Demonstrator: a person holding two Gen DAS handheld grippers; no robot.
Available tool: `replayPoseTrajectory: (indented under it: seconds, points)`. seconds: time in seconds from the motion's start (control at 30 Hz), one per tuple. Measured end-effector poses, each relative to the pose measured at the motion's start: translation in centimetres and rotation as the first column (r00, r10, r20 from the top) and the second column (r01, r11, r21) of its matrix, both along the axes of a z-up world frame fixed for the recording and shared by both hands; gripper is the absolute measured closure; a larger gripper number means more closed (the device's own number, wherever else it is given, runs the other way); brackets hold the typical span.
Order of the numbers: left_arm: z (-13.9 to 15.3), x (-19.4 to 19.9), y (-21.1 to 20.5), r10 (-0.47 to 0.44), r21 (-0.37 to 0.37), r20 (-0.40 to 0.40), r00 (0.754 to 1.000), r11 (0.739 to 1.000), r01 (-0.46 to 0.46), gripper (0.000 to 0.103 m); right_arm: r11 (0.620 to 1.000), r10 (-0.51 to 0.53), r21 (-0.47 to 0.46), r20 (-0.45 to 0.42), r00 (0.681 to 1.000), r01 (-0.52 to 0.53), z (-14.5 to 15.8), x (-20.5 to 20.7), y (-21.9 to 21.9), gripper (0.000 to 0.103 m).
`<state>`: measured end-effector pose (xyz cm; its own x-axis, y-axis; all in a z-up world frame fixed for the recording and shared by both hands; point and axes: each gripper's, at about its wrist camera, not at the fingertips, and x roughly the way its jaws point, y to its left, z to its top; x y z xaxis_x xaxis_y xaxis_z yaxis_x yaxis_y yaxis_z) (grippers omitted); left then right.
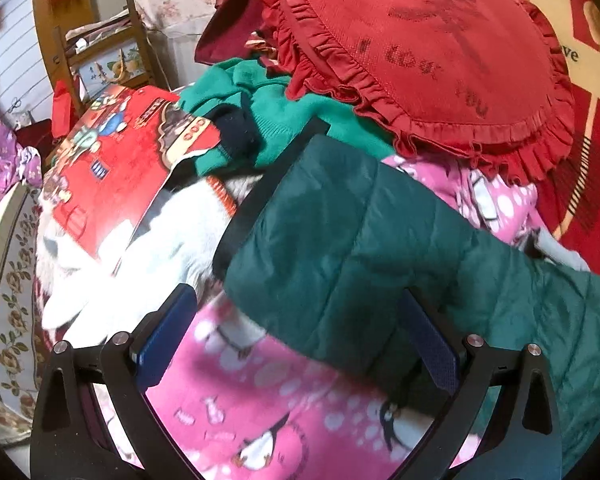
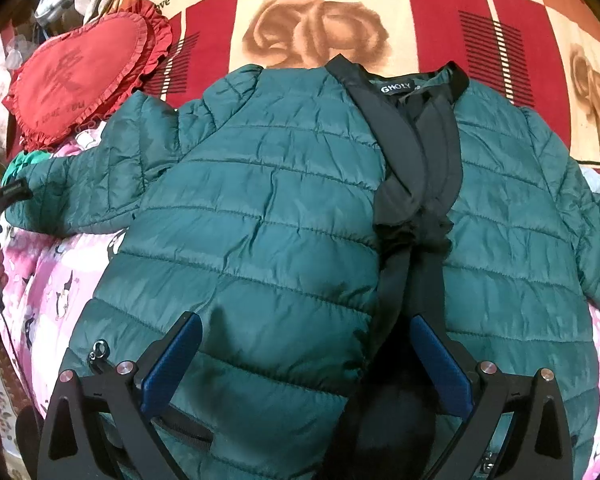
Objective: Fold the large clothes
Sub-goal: 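Grasp the jacket sleeve cuff with the left gripper, then fold the held sleeve across the jacket body with the left gripper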
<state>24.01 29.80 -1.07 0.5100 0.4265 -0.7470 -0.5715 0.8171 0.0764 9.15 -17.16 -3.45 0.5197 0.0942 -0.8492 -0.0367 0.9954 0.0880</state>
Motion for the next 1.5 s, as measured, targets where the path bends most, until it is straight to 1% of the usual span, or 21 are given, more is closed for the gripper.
replayPoseTrajectory:
  seconds: [0.03, 0.07, 0.1, 0.13, 0.2, 0.23, 0.27, 0.33, 0.37, 0.57, 0.63, 0.73, 0.93, 1.0, 1.07, 1.2, 1.33, 1.5]
  points:
    - [-0.2, 0.3, 0.2, 0.011, -0.001, -0.009, 1.0, 1.0, -0.011, 0.002, 1.0, 0.002, -0.002, -0.002, 1.0, -0.002, 0.0, -0.1, 0.0, 0.0]
    - [-0.3, 0.5, 0.3, 0.015, -0.011, -0.013, 1.0, 1.0, -0.015, 0.012, 1.0, 0.005, -0.003, -0.004, 1.0, -0.005, 0.0, -0.2, 0.0, 0.0]
    - [-0.6, 0.8, 0.6, 0.018, -0.032, -0.015, 1.0, 0.999, -0.018, 0.018, 1.0, 0.008, -0.003, -0.006, 1.0, -0.008, 0.0, -0.4, -0.1, 0.0]
    - [-0.8, 1.0, 0.7, 0.022, -0.044, -0.019, 1.0, 0.999, -0.023, 0.028, 1.0, 0.011, -0.004, -0.007, 1.0, -0.011, 0.0, -0.4, -0.1, 0.0]
    - [-0.8, 1.1, 0.8, 0.021, -0.051, -0.012, 1.0, 0.998, -0.022, 0.04, 1.0, 0.023, 0.001, -0.016, 1.0, -0.023, -0.2, -0.7, -0.3, 0.0]
    - [-0.6, 0.9, 0.5, 0.014, -0.044, -0.006, 1.0, 0.999, -0.015, 0.054, 1.0, 0.025, 0.001, -0.021, 0.999, -0.025, -0.3, -0.9, -0.5, 0.0]
    - [-0.3, 0.8, 0.3, 0.006, -0.04, -0.007, 1.0, 0.999, -0.007, 0.065, 1.0, 0.024, 0.001, -0.026, 0.999, -0.024, -0.3, -1.0, -0.7, 0.0]
    - [0.1, 0.7, -0.3, -0.016, -0.044, -0.002, 1.0, 0.999, 0.016, 0.074, 1.0, 0.018, 0.003, -0.031, 0.999, -0.018, -0.4, -1.2, -1.1, 0.0]
    - [0.6, 0.4, -1.0, -0.039, -0.046, 0.006, 0.999, 0.998, 0.04, 0.077, 1.0, 0.014, 0.005, -0.031, 0.999, -0.014, -0.4, -1.3, -1.3, 0.0]
    - [3.1, -1.4, -5.2, -0.144, -0.029, 0.045, 0.989, 0.989, 0.146, 0.084, 0.999, -0.009, 0.032, -0.013, 1.0, 0.01, 0.6, -2.2, -3.0, 0.0]
    - [3.9, -2.0, -7.0, -0.184, -0.043, 0.052, 0.982, 0.982, 0.186, 0.085, 0.999, -0.016, 0.043, -0.008, 1.0, 0.016, 0.9, -2.5, -3.6, 0.0]
    - [4.8, -2.9, -10.3, -0.247, -0.038, 0.059, 0.967, 0.968, 0.25, 0.085, 0.998, -0.032, 0.048, 0.002, 0.999, 0.032, 1.4, -3.2, -4.6, 0.0]
    - [7.0, -5.1, -18.2, -0.387, -0.017, 0.089, 0.918, 0.921, 0.39, 0.085, 0.997, -0.07, 0.042, 0.012, 0.997, 0.069, 1.9, -4.6, -7.2, 0.0]
    - [7.7, -5.5, -20.7, -0.424, -0.019, 0.096, 0.9, 0.904, 0.428, 0.085, 0.996, -0.086, 0.013, 0.026, 0.996, 0.086, 2.2, -5.3, -8.2, 0.0]
    - [8.2, -5.8, -23.5, -0.47, -0.025, 0.092, 0.878, 0.88, 0.474, 0.085, 0.995, -0.098, -0.017, 0.037, 0.995, 0.099, 2.4, -5.8, -9.1, 0.0]
    - [8.6, -6.2, -28.0, -0.528, -0.044, 0.094, 0.844, 0.845, 0.534, 0.085, 0.99, -0.124, -0.059, 0.034, 0.992, 0.126, 2.6, -6.8, -11.2, 0.0]
    - [9.0, -6.7, -32.6, -0.582, -0.044, 0.099, 0.807, 0.808, 0.588, 0.085, 0.987, -0.157, -0.031, 0.032, 0.987, 0.158, 2.7, -8.0, -13.5, 0.0]
    - [9.6, -7.3, -37.7, -0.643, -0.034, 0.098, 0.759, 0.76, 0.649, 0.085, 0.979, -0.203, -0.027, 0.026, 0.979, 0.203, 2.3, -9.0, -16.0, 0.0]
